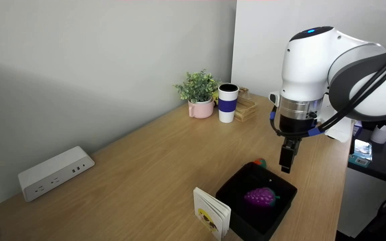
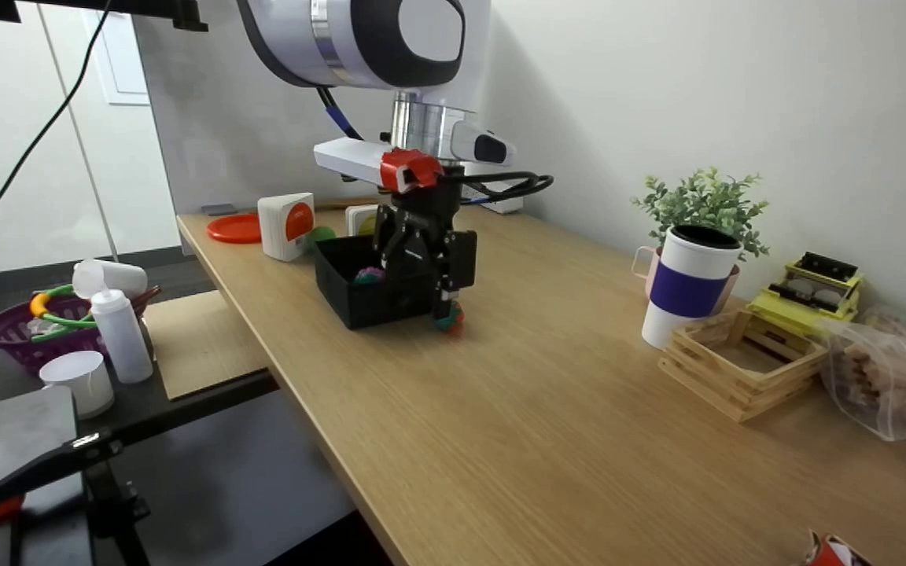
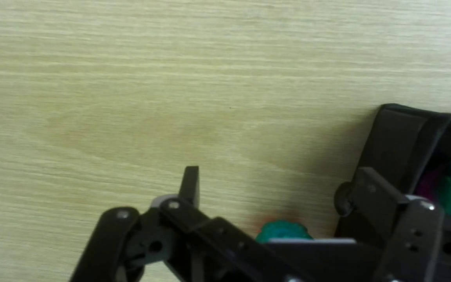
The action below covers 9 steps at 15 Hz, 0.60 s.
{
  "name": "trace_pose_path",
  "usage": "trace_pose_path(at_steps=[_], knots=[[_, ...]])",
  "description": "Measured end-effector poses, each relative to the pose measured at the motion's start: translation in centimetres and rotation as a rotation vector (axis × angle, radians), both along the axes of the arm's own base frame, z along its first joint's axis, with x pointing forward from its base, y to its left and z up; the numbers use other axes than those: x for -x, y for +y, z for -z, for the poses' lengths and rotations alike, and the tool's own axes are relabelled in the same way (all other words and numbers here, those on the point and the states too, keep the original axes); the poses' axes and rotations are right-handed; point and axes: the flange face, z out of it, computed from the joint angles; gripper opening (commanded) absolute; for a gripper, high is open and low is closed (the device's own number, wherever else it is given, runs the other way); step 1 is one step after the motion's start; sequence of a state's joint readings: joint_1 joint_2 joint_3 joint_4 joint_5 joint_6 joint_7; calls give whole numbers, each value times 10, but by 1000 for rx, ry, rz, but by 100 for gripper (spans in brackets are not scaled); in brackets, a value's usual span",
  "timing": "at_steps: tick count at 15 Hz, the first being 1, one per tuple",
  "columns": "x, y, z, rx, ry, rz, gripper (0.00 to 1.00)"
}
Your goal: Put the plastic grapes and strawberry in the box respectively
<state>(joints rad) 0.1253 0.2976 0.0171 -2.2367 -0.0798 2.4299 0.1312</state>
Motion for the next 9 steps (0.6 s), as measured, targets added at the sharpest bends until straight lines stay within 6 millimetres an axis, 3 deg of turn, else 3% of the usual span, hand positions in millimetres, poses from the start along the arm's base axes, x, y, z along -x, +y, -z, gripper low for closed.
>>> trace_pose_path(at_steps=[9], knots=[[-12, -1, -9, -9, -23, -3, 100]])
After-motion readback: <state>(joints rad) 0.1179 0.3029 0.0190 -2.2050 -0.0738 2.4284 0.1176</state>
